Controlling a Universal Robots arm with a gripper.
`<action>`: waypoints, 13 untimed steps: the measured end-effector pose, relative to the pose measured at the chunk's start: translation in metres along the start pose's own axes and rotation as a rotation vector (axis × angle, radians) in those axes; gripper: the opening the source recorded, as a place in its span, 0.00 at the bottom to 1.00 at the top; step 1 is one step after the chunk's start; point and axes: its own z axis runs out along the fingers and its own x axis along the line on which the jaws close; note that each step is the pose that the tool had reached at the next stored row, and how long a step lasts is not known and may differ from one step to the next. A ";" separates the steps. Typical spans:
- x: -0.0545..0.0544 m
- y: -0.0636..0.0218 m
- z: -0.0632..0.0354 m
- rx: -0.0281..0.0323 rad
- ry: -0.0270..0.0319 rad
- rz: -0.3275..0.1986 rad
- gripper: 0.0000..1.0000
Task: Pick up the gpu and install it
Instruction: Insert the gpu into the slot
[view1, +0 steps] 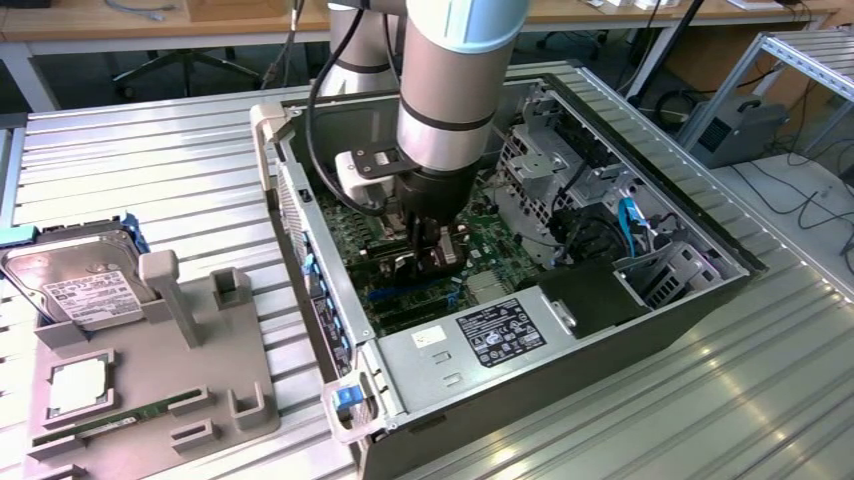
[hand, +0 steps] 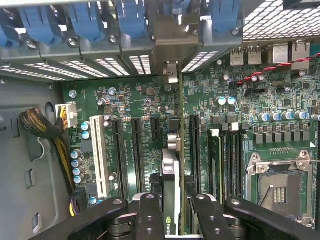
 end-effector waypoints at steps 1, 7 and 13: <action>0.000 0.0000 0.0000 0.0000 0.0001 0.000 0.27; 0.000 0.0000 0.0001 0.0001 -0.0002 0.000 0.27; 0.000 -0.0001 -0.0039 -0.0002 -0.0010 -0.022 0.27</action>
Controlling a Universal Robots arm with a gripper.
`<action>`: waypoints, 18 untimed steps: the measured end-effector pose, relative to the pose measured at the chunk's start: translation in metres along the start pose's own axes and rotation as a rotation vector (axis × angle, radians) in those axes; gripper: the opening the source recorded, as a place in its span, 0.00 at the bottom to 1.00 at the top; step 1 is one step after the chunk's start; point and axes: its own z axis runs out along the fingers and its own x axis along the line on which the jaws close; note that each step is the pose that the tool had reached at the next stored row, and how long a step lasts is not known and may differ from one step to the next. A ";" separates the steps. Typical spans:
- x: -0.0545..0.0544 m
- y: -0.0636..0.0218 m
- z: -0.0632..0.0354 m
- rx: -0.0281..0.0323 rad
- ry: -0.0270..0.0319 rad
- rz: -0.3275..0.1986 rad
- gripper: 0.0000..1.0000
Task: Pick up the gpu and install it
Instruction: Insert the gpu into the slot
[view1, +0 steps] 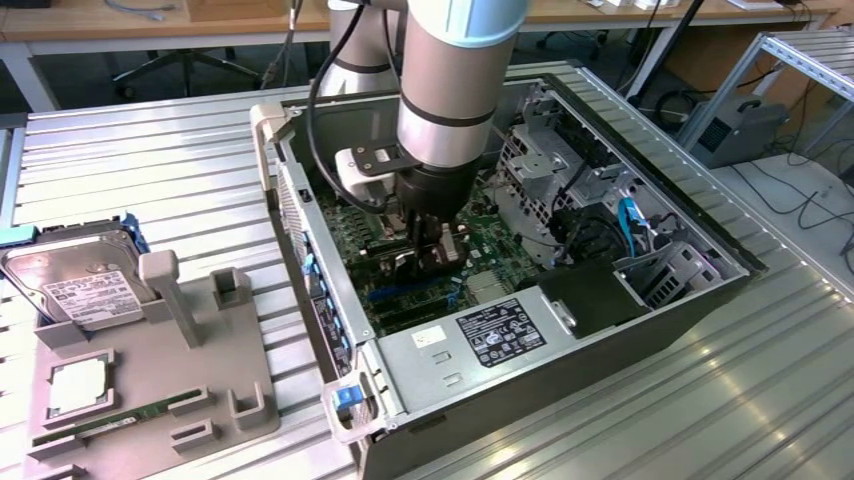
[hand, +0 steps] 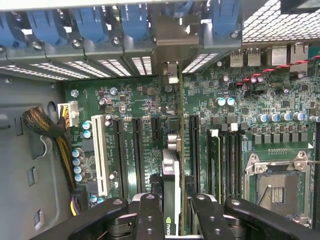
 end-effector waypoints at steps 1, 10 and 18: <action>0.000 -0.0001 0.0000 -0.0001 -0.0004 -0.009 0.27; 0.000 0.0001 0.0025 -0.0007 -0.0084 -0.033 0.27; 0.000 0.0011 0.0053 -0.0010 -0.0094 -0.049 0.27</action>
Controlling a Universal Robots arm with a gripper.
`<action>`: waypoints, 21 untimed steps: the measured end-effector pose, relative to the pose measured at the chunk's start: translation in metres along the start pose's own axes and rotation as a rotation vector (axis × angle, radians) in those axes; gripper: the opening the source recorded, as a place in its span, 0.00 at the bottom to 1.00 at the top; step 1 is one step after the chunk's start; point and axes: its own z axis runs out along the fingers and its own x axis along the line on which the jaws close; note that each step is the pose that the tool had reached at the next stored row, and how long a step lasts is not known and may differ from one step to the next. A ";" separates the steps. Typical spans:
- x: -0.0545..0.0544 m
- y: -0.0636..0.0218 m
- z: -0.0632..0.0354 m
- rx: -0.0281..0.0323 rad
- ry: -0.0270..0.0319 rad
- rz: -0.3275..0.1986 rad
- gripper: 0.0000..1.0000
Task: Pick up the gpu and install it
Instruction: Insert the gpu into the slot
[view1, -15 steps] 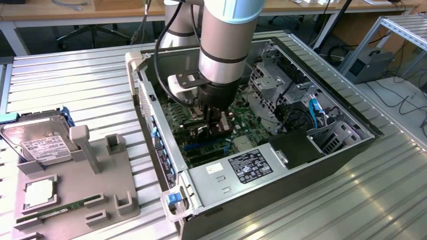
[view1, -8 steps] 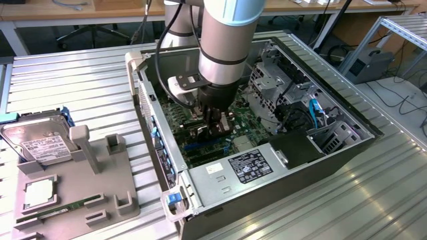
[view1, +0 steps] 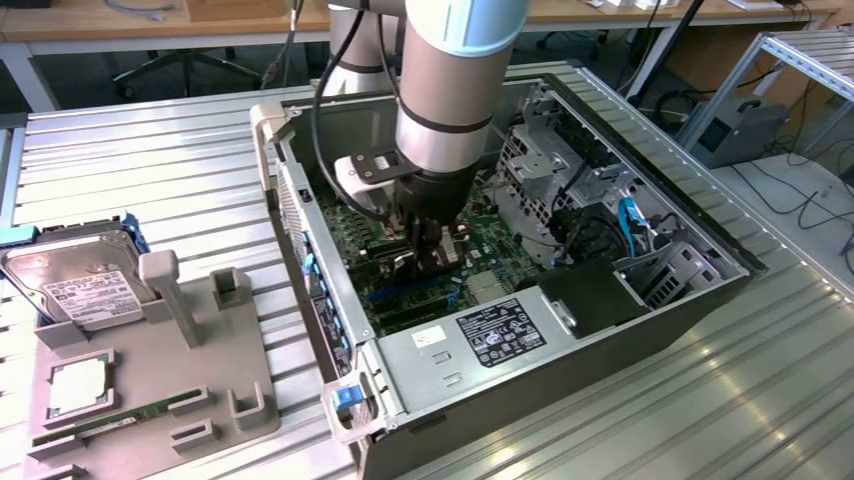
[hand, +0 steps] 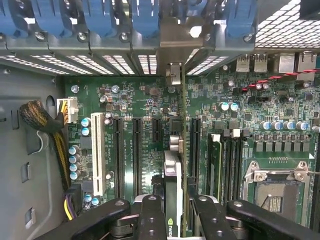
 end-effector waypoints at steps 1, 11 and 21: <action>0.000 0.0003 0.0018 -0.0001 0.0002 0.000 0.27; 0.000 0.0007 0.0050 0.0000 -0.0001 0.000 0.28; -0.001 0.0004 -0.0007 -0.0004 0.0008 0.025 0.34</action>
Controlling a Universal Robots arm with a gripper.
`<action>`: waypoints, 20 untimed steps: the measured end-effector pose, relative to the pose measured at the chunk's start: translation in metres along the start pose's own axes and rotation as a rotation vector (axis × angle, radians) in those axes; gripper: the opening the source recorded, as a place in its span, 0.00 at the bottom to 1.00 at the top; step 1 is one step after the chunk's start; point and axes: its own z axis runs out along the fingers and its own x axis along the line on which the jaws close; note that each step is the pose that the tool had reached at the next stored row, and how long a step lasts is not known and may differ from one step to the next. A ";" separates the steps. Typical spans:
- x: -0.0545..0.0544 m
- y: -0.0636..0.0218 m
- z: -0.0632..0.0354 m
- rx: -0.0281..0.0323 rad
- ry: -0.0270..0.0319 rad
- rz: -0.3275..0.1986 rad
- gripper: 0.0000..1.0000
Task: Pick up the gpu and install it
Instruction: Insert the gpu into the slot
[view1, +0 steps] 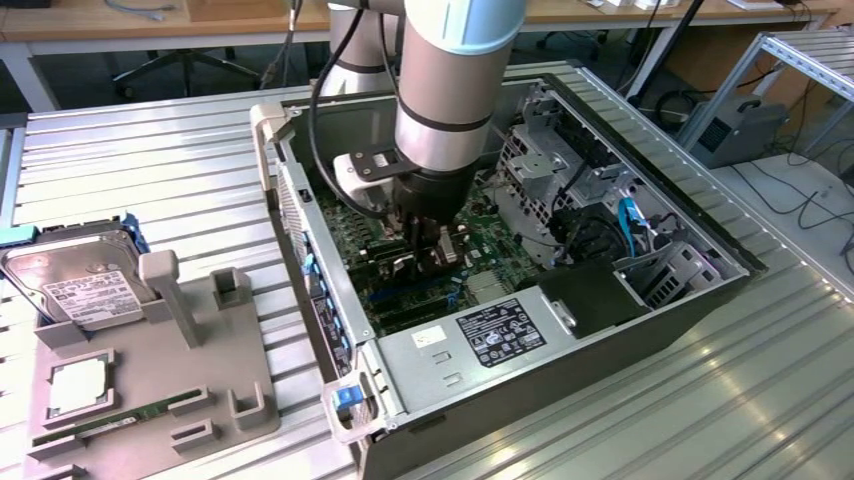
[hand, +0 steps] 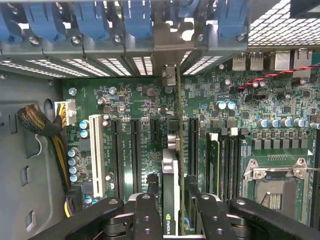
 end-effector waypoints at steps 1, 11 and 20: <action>0.000 0.0000 0.0000 0.0000 -0.0001 0.000 0.34; -0.002 0.0000 -0.0017 -0.0009 -0.0050 0.000 0.34; -0.002 0.0000 -0.0017 -0.0009 -0.0050 0.000 0.27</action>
